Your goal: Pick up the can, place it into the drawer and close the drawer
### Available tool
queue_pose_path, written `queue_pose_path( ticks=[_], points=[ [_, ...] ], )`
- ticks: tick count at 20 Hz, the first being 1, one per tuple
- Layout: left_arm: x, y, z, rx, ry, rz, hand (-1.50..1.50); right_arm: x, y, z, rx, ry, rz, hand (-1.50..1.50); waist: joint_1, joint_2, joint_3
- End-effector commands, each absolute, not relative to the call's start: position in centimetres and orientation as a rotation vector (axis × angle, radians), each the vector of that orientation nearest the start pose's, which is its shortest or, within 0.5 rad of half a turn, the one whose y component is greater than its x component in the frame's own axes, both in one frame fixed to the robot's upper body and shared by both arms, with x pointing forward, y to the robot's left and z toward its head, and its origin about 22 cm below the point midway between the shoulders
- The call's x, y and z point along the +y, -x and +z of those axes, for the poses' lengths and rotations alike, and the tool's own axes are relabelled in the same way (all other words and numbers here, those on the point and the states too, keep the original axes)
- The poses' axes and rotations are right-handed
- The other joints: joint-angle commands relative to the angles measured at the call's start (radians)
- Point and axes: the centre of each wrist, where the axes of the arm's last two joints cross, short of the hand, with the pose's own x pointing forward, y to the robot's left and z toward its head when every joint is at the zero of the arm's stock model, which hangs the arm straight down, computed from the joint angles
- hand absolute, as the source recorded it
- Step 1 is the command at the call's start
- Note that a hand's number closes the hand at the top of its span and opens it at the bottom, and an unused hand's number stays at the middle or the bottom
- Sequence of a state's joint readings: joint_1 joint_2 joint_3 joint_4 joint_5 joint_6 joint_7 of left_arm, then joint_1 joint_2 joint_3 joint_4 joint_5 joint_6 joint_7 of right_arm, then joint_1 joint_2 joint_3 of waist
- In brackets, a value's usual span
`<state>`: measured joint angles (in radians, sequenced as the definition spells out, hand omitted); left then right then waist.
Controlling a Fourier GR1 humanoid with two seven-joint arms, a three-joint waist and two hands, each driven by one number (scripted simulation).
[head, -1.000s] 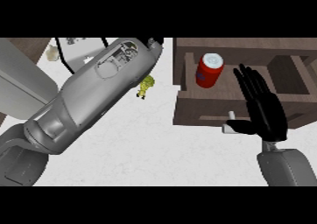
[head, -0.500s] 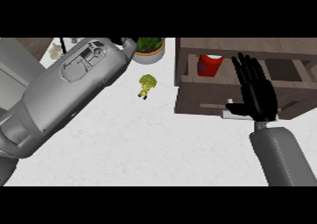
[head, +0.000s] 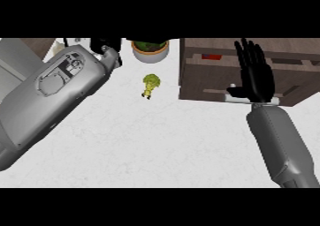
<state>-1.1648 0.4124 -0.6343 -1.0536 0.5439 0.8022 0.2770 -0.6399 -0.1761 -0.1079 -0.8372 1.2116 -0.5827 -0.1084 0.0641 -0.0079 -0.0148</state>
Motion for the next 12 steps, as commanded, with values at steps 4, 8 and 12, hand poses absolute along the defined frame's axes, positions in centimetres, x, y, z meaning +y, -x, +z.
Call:
queue_pose_path(
  ticks=[4, 8, 12],
  points=[
    [11.9, -38.9, 19.7, -1.730, -0.248, -0.057, -1.50, -21.8, -41.7, 2.3, -1.642, 1.350, 0.832, -1.50, 0.025, 0.028, 0.017],
    [13.9, -37.9, 18.5, -1.727, -0.235, -0.060, -1.50, -21.9, -42.9, 3.4, -1.667, 1.364, 0.846, -1.50, 0.024, 0.030, 0.016],
    [13.1, -36.8, 18.5, -1.725, -0.219, -0.084, -1.50, -21.6, -43.9, 4.6, -1.671, 1.399, 0.823, -1.50, 0.034, 0.032, 0.017]
  ],
)
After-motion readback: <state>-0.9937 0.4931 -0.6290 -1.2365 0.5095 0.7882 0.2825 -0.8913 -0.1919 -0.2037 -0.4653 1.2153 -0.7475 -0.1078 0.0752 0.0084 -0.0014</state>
